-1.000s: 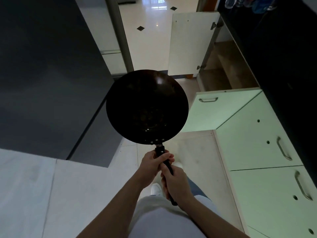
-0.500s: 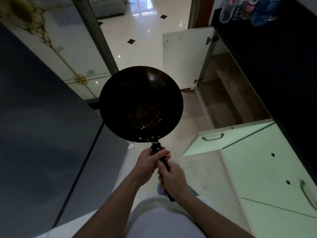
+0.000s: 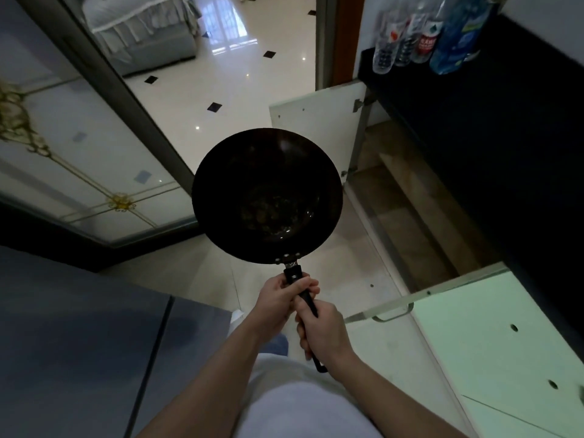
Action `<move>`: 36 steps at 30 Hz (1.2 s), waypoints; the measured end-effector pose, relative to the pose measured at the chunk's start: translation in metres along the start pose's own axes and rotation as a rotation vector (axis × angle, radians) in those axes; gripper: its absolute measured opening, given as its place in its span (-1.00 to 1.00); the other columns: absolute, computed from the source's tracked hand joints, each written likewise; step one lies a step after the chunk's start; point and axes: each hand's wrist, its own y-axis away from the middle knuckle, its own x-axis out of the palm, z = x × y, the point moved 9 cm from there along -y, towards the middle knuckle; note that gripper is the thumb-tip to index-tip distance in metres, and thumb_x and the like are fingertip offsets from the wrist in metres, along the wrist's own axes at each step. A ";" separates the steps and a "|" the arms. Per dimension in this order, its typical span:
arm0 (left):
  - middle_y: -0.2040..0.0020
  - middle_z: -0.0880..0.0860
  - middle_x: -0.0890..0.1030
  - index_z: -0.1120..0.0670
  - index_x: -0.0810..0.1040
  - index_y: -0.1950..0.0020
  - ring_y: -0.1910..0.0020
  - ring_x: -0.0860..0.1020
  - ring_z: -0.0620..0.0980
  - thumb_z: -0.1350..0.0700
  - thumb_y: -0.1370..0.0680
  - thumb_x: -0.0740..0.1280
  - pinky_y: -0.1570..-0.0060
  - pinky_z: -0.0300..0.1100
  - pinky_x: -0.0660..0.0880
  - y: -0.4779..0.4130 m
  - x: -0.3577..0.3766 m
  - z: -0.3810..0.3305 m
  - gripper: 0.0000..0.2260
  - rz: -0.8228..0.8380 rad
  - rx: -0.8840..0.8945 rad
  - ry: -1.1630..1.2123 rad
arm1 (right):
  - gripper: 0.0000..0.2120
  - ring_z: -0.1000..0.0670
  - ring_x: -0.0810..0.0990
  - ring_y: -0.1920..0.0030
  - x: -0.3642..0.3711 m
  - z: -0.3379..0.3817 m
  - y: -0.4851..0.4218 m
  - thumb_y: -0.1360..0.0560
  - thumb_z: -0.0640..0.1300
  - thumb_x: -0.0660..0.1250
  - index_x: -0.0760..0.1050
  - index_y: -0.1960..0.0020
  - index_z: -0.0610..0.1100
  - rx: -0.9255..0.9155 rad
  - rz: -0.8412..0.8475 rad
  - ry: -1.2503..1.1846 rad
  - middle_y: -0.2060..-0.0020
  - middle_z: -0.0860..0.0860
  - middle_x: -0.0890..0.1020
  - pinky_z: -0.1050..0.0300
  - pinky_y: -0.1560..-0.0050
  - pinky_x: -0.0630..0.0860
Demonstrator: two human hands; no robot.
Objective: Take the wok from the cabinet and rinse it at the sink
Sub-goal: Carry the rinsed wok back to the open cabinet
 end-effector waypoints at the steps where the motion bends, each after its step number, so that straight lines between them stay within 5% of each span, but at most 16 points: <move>1: 0.04 0.21 0.66 0.35 0.51 -0.16 0.08 0.65 0.05 0.27 -0.55 0.35 -0.03 -0.12 0.60 -0.010 0.002 -0.004 -0.77 0.009 -0.007 -0.003 | -0.61 0.00 0.49 0.53 -0.003 0.002 -0.008 -0.61 0.04 0.25 0.48 0.36 -0.05 0.009 -0.017 0.005 0.53 -0.01 0.54 -0.14 0.38 0.52; 9: 0.09 0.19 0.67 0.31 0.52 -0.13 0.07 0.65 0.07 0.25 -0.53 0.38 -0.10 0.00 0.55 -0.092 0.014 -0.049 -0.78 0.155 -0.088 -0.068 | -0.61 0.01 0.47 0.52 -0.017 0.033 -0.080 -0.62 0.05 0.22 0.51 0.33 -0.07 0.066 -0.137 -0.019 0.52 -0.01 0.52 -0.13 0.36 0.55; 19: 0.13 0.19 0.63 0.41 0.43 -0.22 0.22 0.61 0.02 0.20 -0.57 0.35 0.41 -0.19 0.51 -0.191 0.036 -0.147 -0.67 0.465 -0.151 -0.330 | -0.66 0.07 0.41 0.50 -0.015 0.100 -0.174 -0.63 0.04 0.22 0.52 0.27 -0.03 0.152 -0.377 -0.243 0.50 0.05 0.48 0.10 0.39 0.42; 32: 0.16 0.15 0.61 0.27 0.50 -0.10 0.17 0.60 0.02 0.25 -0.55 0.34 0.15 -0.18 0.56 -0.237 0.115 -0.137 -0.84 0.760 -0.334 -0.449 | -0.62 -0.07 0.40 0.55 -0.072 0.116 -0.181 -0.63 -0.06 0.22 0.47 0.31 -0.20 0.233 -0.721 -0.432 0.51 -0.10 0.46 0.10 0.55 0.38; 36: 0.13 0.18 0.62 0.28 0.51 -0.10 0.16 0.61 0.03 0.28 -0.56 0.33 0.22 -0.21 0.56 -0.255 0.152 -0.131 -0.86 0.777 -0.374 -0.477 | -0.62 -0.04 0.39 0.59 -0.104 0.110 -0.189 -0.64 -0.05 0.21 0.48 0.31 -0.20 0.242 -0.790 -0.497 0.50 -0.11 0.47 0.13 0.58 0.39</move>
